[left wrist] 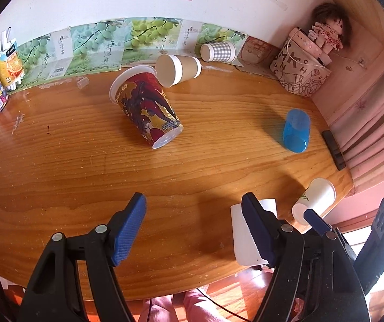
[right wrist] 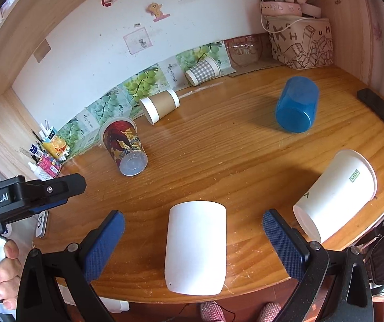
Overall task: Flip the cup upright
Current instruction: 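Lower the upright white cup onto the desk with the right gripper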
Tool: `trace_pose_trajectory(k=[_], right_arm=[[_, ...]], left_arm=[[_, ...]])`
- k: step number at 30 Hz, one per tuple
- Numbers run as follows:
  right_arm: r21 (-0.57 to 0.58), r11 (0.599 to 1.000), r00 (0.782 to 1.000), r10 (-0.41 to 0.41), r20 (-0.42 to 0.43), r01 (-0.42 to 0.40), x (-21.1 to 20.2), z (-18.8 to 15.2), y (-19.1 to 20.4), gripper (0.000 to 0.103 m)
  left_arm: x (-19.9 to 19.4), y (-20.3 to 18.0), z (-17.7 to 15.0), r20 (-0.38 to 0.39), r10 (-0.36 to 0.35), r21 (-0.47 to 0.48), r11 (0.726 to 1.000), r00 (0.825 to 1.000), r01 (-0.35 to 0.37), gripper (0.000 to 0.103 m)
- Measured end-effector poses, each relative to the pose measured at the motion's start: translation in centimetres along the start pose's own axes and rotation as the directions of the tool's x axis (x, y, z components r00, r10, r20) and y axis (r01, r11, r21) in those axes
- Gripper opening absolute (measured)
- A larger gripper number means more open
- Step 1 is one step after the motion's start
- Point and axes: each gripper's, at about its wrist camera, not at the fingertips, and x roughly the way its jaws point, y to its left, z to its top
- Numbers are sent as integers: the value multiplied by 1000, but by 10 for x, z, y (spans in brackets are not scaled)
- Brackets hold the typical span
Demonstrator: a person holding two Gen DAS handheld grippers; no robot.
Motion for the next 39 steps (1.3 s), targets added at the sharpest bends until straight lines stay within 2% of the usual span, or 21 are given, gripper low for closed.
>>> trace_pose_trajectory(k=[14,20,29,36,39], right_arm=[[38,993,994,-109,23,108,33,-11,0,102],[102,988,993,-112,-22,114,48,-20,-9,97],[73,991,993,-111,-48,114,59,-26,2,89],[69,987,988,-144,-58,148,64,-22,1,82],[41,984,983,-170,-64,173,67,-20,2,73]], left_arm=[[12,-9,-29,-134,-44,109,992,990,59,77],[12,-9,-30,-140,-38,143,988,989,58,77],[10,2,-29,-142,-31,135,990,989,50,77],[11,11,-32,-166,-18,128,991,986,40,77],[10,14,-32,-169,-17,122,992,985,38,77]])
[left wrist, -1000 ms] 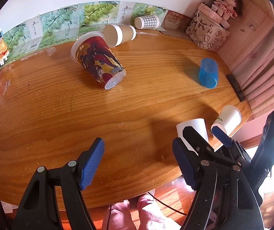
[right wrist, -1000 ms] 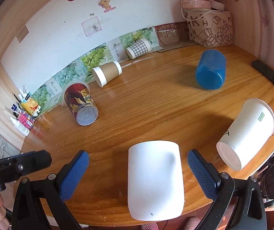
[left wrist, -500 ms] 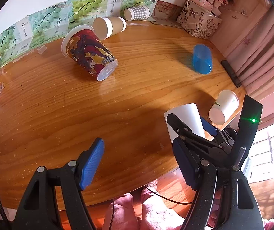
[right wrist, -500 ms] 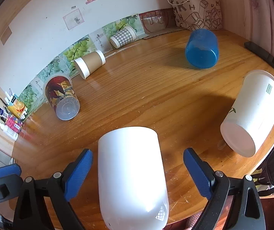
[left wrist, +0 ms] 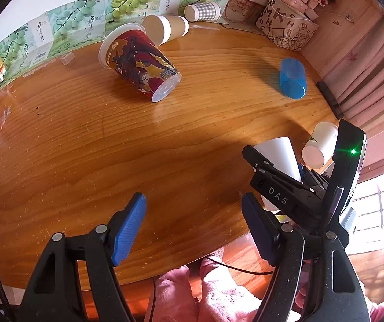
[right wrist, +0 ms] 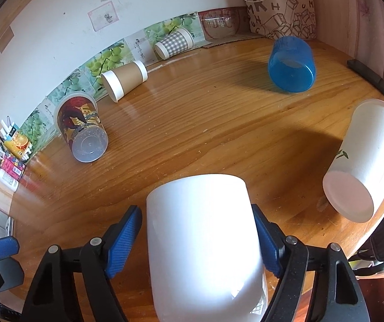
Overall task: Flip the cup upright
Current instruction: 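Lower the upright white cup onto the desk with the right gripper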
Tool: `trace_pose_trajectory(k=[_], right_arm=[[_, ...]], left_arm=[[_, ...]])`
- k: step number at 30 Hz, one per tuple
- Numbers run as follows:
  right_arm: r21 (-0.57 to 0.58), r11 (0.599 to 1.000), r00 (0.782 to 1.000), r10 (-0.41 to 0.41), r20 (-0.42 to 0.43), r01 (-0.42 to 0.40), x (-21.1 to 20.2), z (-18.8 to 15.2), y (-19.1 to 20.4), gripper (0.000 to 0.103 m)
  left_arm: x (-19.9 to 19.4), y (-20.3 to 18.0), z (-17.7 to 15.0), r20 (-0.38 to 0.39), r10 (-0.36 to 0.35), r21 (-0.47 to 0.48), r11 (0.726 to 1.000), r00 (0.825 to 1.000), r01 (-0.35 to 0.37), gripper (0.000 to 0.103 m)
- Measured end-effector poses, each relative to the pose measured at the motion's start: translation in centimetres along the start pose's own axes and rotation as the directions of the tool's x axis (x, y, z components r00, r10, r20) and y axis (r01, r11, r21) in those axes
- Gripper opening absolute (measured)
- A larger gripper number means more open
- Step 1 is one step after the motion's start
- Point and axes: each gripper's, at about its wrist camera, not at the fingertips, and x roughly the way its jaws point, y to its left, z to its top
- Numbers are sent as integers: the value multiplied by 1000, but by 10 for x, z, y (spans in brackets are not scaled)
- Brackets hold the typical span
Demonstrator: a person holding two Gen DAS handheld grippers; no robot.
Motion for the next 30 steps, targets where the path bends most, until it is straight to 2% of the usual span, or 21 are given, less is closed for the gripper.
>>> trace_pose_trajectory(k=[4,18,30], right_arm=[[-20,1000,1000,-12,-1,12,0,5,2,68],[-55,998,996,-15,84,20,-28,32,17,67],[-60,998,995,-23,96,29,-41,25,34,66]], left_arm=[[-4,1,1,-1,6,7,1000,1000,-6,77],[-30,5,14,62,-11,39,999,998,9,77],[-47,13,15,92,-13,78,997,996,6,77]])
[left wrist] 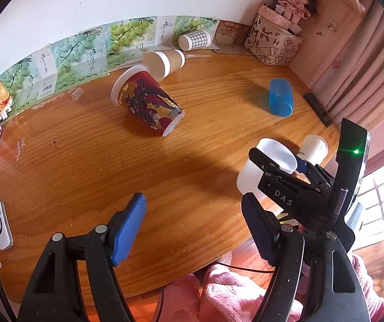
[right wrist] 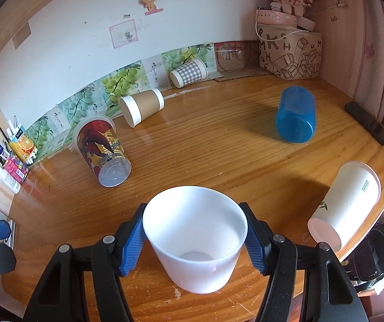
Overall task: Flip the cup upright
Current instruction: 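Lower the upright white cup onto the desk with the right gripper, then open the right gripper and release the standing white cup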
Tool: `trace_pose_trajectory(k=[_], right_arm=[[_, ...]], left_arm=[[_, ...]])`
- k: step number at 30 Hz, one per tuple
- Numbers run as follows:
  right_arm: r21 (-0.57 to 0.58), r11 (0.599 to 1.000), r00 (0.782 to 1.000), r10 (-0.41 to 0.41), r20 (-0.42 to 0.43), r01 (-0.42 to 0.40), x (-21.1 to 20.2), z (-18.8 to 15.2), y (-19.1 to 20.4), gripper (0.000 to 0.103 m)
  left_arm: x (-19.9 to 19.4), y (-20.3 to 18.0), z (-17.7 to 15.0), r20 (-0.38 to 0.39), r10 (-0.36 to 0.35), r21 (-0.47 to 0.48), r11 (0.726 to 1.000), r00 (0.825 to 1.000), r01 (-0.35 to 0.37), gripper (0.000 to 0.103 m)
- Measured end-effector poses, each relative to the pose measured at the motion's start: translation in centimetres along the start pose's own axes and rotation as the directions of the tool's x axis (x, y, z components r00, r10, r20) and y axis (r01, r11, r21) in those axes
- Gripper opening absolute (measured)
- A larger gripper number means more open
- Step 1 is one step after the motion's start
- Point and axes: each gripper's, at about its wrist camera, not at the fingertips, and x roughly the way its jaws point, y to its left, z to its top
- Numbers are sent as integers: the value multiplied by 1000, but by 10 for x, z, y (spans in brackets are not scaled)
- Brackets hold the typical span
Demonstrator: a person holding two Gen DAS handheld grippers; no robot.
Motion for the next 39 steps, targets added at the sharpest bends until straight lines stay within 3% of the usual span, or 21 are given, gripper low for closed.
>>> trace_pose_trajectory(k=[16,19,25,32,35,39], right_arm=[[5,998,998,66,-17,-66,-18,-9,8,66],[-6,997,997,75,-8,-75,-27,-7,7,71],[-22,993,993,117,3,-117,-51,-2,5,80],[-59,988,990,143,0,-143,-91,9,7,82],[-93,985,989,148,12,-147,-110,13,7,83],[-144,980,989,141,37,-135,-134,18,2,83]], left_arm=[[-23,10,-5,67,21,-28,999,998,-19,77],[-28,9,-7,84,22,-40,999,996,-19,77],[-38,4,-10,112,28,-59,998,993,-22,77],[-54,-8,-11,184,97,-88,993,978,-82,81],[-58,-14,-13,199,115,-111,989,973,-95,90],[-61,-30,-16,208,140,-120,986,968,-117,91]])
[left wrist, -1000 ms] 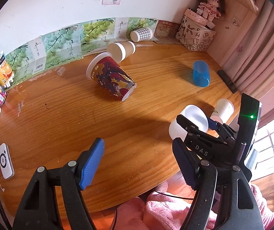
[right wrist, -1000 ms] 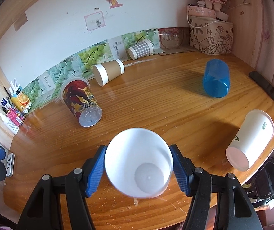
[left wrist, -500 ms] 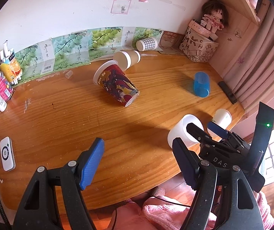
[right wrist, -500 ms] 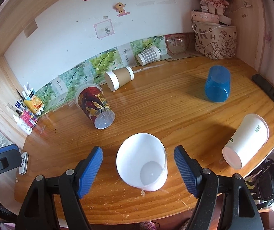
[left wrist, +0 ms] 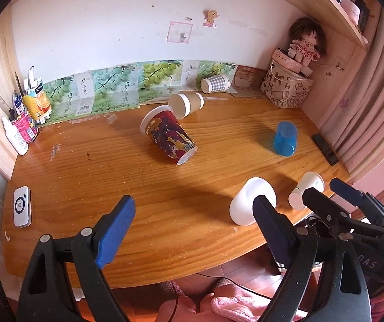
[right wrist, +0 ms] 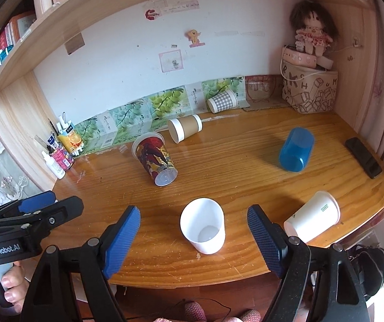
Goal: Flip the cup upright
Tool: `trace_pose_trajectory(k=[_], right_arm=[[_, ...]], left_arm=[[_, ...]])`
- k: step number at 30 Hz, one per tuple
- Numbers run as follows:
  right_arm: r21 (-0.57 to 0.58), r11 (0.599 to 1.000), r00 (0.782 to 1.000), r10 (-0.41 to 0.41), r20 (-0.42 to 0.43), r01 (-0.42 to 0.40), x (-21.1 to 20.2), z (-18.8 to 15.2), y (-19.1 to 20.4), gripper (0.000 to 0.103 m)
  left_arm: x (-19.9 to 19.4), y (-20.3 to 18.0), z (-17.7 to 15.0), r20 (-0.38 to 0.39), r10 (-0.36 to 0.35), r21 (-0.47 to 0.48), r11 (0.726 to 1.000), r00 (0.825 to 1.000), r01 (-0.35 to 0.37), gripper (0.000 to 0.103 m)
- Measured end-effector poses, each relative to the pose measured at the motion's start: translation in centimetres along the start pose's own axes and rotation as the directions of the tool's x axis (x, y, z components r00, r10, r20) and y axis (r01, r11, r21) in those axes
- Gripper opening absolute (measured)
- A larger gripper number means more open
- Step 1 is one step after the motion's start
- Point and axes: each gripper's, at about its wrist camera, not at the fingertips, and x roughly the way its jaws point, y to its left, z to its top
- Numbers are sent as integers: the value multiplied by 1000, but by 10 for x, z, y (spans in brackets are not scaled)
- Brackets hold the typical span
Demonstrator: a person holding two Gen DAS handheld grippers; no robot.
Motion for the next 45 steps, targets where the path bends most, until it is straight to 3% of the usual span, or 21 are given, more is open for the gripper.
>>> trace_pose_trajectory(k=[9,14,22,27,31,35,40,42,43,45], right_arm=[[-25,1000,1000,11,-7,-12,-48,7,-43,86],[-37,999,1000,27,-1,-27,-75,13,-74,86],[-9,995,992,101,77,-100,-114,30,-110,86],[-11,984,977,179,113,-179,-131,24,-116,86],[-35,972,963,235,128,-233,-140,18,-112,86],[-83,966,958,253,135,-243,-152,15,-107,86],[-115,964,952,255,167,-238,-162,11,-104,86],[-125,962,951,260,167,-241,-164,10,-103,91],[-128,962,951,261,167,-241,-164,11,-103,103],[-133,961,947,265,182,-244,-168,11,-104,103]], left_arm=[[-17,-44,0,34,102,-42,994,994,-100,91],[-33,-70,2,62,124,-112,987,990,-117,91],[-63,-102,-1,125,142,-160,980,982,-121,91],[-94,-117,-10,208,188,-181,972,960,-151,91],[-114,-125,-19,271,279,-227,949,921,-221,98],[-124,-133,-27,298,310,-240,940,903,-244,99],[-135,-151,-36,368,337,-230,936,867,-266,101],[-139,-156,-38,389,334,-223,938,859,-264,102],[-140,-158,-38,394,336,-221,938,855,-267,102],[-143,-160,-38,405,343,-220,936,847,-274,102]])
